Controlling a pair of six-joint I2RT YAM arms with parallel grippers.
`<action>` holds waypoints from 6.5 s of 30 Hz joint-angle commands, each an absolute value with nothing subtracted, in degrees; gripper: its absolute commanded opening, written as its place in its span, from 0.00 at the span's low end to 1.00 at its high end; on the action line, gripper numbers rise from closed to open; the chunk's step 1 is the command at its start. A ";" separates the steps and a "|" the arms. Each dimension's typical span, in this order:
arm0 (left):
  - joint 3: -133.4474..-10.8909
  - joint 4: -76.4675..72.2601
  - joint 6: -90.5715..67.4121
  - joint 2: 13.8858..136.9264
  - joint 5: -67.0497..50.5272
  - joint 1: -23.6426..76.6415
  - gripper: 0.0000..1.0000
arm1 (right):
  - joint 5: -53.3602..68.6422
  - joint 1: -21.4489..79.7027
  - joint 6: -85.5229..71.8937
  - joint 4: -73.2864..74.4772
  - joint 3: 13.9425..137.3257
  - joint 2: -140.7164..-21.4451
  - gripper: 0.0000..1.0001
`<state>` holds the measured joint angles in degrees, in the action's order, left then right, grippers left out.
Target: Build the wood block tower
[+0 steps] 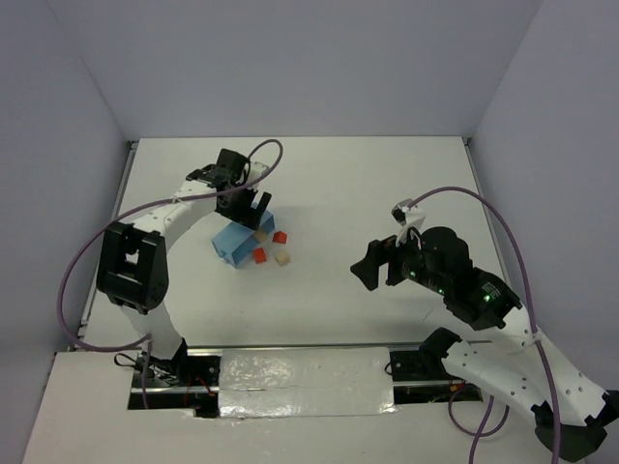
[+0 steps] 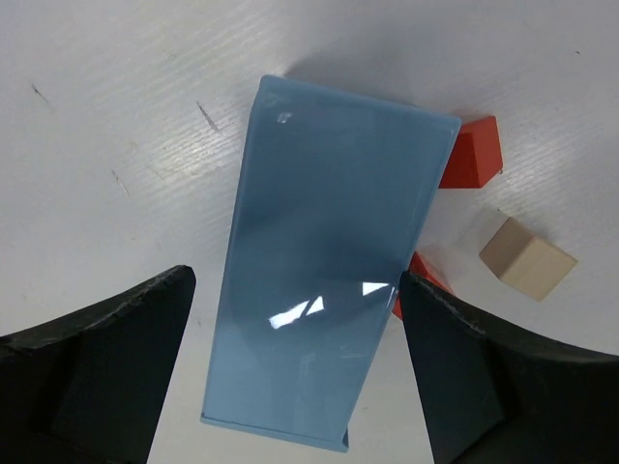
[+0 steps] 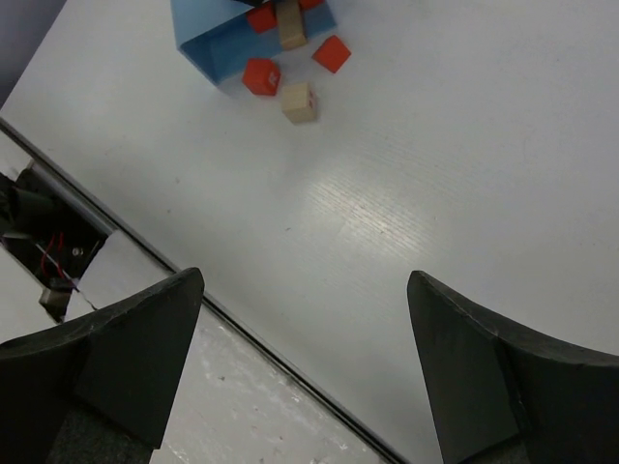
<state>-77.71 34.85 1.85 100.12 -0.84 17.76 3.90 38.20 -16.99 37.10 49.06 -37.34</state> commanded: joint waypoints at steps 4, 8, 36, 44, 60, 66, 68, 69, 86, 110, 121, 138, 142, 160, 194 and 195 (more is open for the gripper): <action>-80.59 36.38 4.83 104.23 -5.36 16.96 0.99 | 4.75 39.99 -15.64 34.37 48.69 -35.95 0.93; -80.24 36.56 4.13 103.97 -6.24 16.96 1.00 | 4.75 39.99 -15.73 34.37 48.78 -36.39 0.93; -104.12 49.74 -17.30 119.59 33.46 34.53 0.35 | 1.59 40.17 -16.52 34.89 48.69 -36.74 0.94; -115.83 52.48 -13.90 128.05 46.67 42.26 0.27 | -1.04 40.34 -16.96 35.59 48.86 -36.21 0.94; -130.87 50.54 -12.83 133.96 31.73 47.20 0.27 | -15.12 40.17 -20.92 38.50 49.83 -30.85 0.96; -127.63 45.54 -16.95 124.21 34.27 45.53 0.29 | -16.08 40.08 -21.97 38.58 50.10 -31.29 0.97; -124.48 43.87 -19.23 119.21 33.84 44.13 0.29 | -16.70 39.99 -22.50 38.58 50.27 -31.03 0.97; -123.24 42.29 -20.21 117.44 33.40 43.60 0.29 | -16.79 39.90 -22.76 38.50 50.19 -30.76 0.97; -76.84 9.96 -38.84 80.69 -11.75 31.82 0.18 | 2.63 34.89 -32.77 17.41 55.98 -49.90 0.81; -64.14 5.47 -43.09 73.30 -7.35 30.67 0.99 | 2.46 28.94 -26.83 17.83 67.82 -73.63 0.00; -64.35 34.26 -28.14 55.29 18.73 29.97 1.00 | 2.93 -5.35 -4.93 54.11 125.11 -124.30 0.00; -48.34 28.21 -21.18 49.83 0.44 29.97 0.99 | -0.44 -10.20 16.69 49.50 143.55 -143.18 0.15; -48.25 28.39 -21.09 50.45 0.44 29.88 1.00 | -1.75 -10.98 17.67 49.92 145.45 -145.19 0.22; -48.69 30.14 -23.90 50.19 9.83 29.80 0.99 | 8.00 -4.95 0.63 42.01 136.50 -122.09 0.70; -70.84 20.30 -17.75 99.94 4.04 35.95 0.99 | 4.13 27.68 -18.37 27.60 46.41 -44.12 1.00; -70.58 20.30 -17.75 99.67 3.96 35.95 0.99 | 4.13 27.86 -18.28 27.51 46.32 -44.38 1.00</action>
